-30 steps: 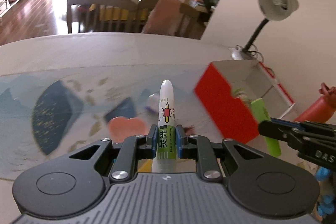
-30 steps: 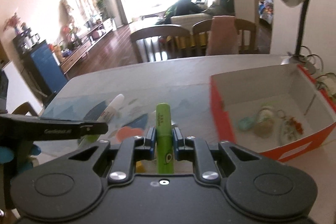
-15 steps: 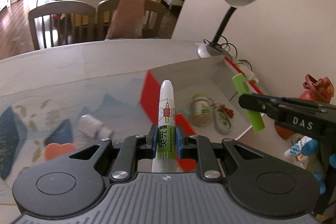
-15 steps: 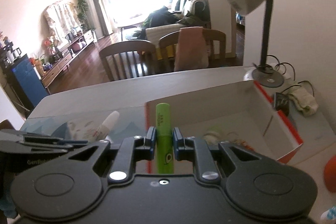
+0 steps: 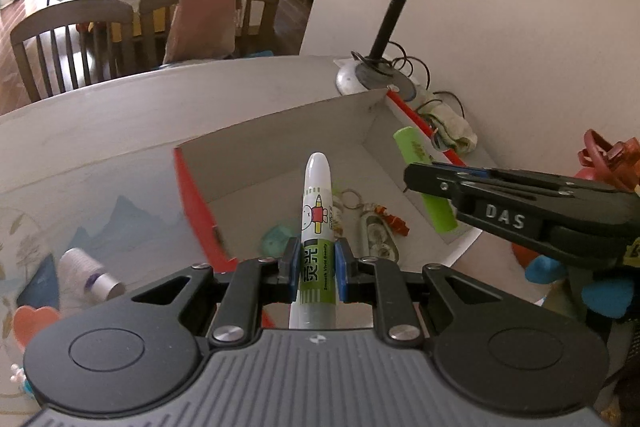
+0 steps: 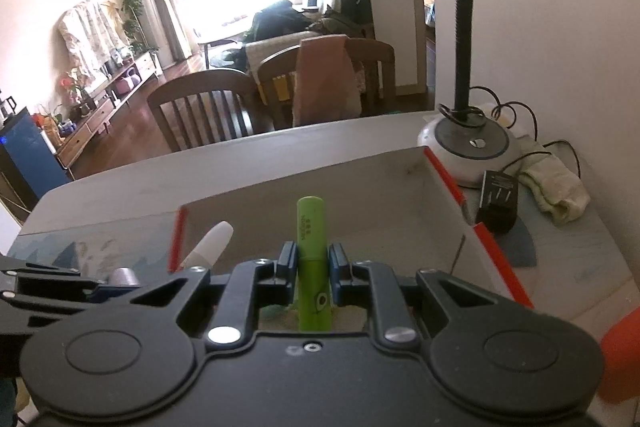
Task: Organize rigid objects
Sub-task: 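Carry the glue tube and green stick with both tools over the red box, then lower glue tube and green stick into the box and open both tools, then withdraw both tools from the box back over the table items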
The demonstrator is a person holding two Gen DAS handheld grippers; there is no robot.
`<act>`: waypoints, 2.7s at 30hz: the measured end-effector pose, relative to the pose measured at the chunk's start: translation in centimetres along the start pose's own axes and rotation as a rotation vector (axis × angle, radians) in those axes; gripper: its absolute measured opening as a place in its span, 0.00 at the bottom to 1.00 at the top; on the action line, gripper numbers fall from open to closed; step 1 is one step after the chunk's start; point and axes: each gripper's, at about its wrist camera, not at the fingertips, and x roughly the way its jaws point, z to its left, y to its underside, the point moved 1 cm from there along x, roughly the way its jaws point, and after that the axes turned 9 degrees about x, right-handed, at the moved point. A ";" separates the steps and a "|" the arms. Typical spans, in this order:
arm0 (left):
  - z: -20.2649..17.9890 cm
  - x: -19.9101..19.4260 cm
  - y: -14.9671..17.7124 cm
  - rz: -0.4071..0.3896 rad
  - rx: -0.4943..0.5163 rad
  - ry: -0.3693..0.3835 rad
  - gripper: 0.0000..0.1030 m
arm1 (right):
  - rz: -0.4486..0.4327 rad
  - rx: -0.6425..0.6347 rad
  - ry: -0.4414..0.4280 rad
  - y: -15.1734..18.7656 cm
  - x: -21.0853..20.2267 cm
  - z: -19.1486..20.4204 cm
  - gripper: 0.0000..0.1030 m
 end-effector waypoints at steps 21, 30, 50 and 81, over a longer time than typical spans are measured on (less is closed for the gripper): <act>-1.5 10.2 -0.3 0.215 -0.004 -0.118 0.17 | 0.238 -0.026 0.053 3.1 8.0 -3.2 0.15; -1.9 11.7 0.0 0.277 -0.003 -0.110 0.17 | 0.300 -0.010 0.050 3.8 8.5 -3.5 0.15; -2.2 11.0 0.8 0.296 -0.022 -0.022 0.17 | 0.235 0.064 0.001 2.2 4.3 -4.7 0.21; 1.5 -5.5 4.1 -0.079 0.040 0.001 0.17 | 0.027 0.028 -0.124 4.9 -6.0 5.5 0.50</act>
